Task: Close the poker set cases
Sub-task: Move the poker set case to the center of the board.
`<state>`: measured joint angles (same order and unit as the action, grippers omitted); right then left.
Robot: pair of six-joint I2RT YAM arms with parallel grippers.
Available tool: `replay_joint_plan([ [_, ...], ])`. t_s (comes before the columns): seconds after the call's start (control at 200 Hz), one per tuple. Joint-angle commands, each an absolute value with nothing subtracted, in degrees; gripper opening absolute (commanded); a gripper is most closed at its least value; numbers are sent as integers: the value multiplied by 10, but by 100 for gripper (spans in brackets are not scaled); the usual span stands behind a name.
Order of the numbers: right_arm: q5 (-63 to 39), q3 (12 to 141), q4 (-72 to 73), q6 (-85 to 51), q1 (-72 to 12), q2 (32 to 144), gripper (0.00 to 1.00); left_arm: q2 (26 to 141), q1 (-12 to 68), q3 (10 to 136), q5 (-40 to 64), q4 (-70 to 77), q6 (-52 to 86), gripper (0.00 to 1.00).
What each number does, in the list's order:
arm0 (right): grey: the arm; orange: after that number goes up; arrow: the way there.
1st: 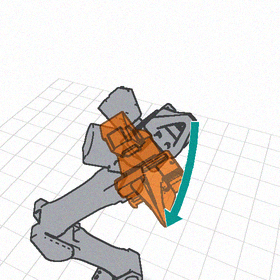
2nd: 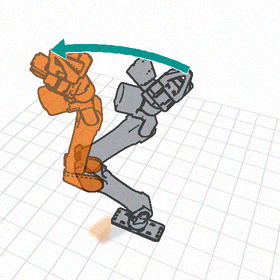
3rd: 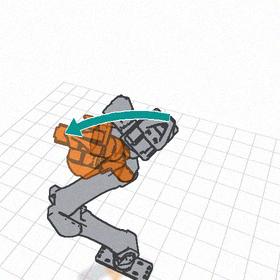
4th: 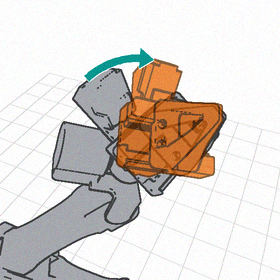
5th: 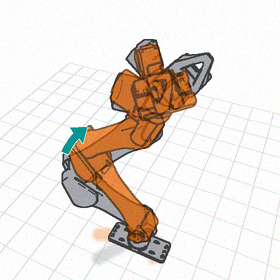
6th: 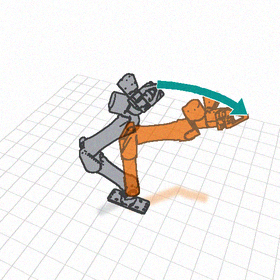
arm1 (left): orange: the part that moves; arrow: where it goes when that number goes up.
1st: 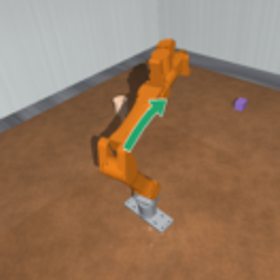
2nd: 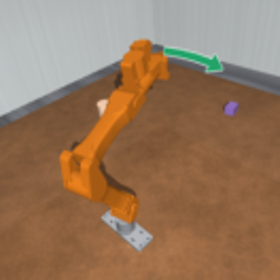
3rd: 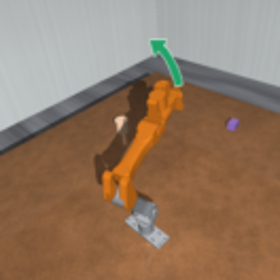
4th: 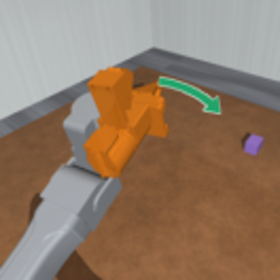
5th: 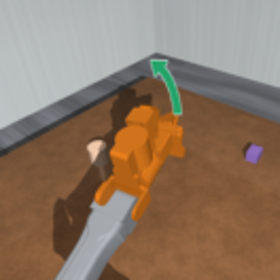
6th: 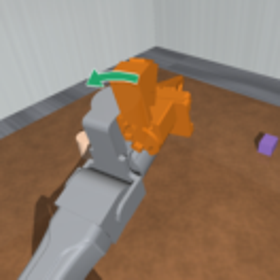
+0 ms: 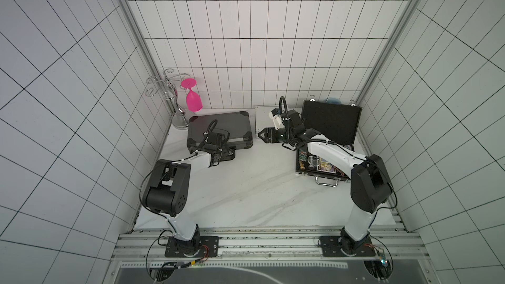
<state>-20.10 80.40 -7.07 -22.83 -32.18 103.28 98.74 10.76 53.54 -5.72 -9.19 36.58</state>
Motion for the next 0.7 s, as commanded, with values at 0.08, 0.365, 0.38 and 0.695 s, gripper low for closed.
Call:
replay_joint_plan([
  [0.08, -198, 775, -76, -218, -320, 1011, 67, 1024, 86, 593, -66, -42, 348, 60],
  [0.365, -186, 766, -91, -209, -302, 994, 69, 924, 93, 558, 65, -39, 355, 60],
  [0.38, -183, 767, -94, -208, -300, 992, 69, 918, 96, 559, 68, -45, 355, 60],
  [0.695, -80, 644, -117, -245, -188, 928, 58, 800, 198, 527, 37, -134, 326, 59],
])
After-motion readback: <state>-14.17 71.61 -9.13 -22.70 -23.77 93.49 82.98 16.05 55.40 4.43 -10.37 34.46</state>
